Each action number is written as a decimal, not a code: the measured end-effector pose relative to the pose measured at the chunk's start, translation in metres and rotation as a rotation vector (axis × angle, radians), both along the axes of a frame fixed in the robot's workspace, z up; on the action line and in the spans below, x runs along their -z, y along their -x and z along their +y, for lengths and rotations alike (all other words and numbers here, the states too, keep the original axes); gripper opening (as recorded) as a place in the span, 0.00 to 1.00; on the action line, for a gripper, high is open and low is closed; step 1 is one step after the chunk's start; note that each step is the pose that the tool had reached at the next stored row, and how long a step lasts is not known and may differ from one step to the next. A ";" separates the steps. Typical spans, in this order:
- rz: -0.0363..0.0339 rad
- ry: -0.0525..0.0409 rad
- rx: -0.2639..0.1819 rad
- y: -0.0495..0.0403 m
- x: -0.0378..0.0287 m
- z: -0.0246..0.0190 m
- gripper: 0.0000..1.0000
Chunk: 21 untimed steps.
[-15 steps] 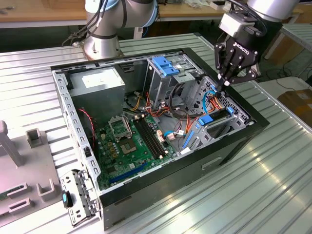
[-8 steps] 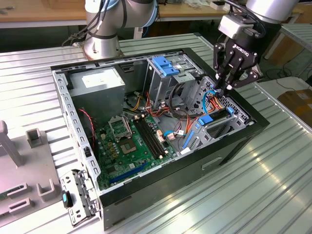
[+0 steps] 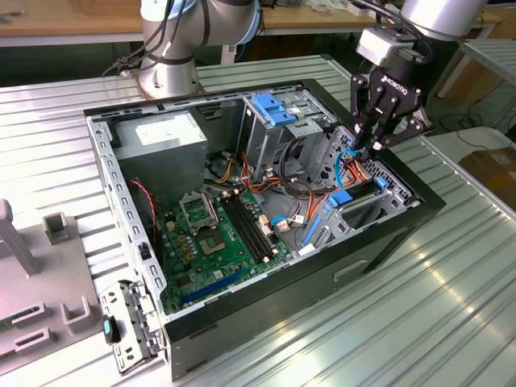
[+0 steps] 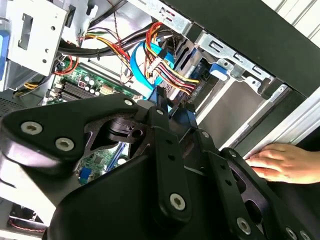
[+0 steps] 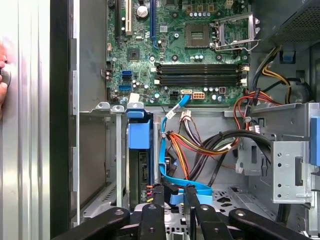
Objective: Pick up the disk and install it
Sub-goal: 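Insert the second disk wire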
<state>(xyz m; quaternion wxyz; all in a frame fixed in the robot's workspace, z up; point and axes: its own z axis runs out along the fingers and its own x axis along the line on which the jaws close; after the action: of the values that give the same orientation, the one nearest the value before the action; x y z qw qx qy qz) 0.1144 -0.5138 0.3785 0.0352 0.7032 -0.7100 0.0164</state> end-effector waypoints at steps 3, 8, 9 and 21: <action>0.0000 0.0001 0.000 -0.0009 0.0045 0.0003 0.22; -0.0002 -0.0011 0.000 -0.0010 0.0061 -0.0018 0.16; -0.0003 -0.0031 0.000 -0.0010 0.0062 -0.0035 0.16; -0.0090 -0.0630 -0.016 0.0053 0.0139 -0.0347 0.16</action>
<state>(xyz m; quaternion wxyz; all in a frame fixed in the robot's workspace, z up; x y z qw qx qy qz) 0.1091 -0.5485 0.3646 0.0098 0.7094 -0.7047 -0.0025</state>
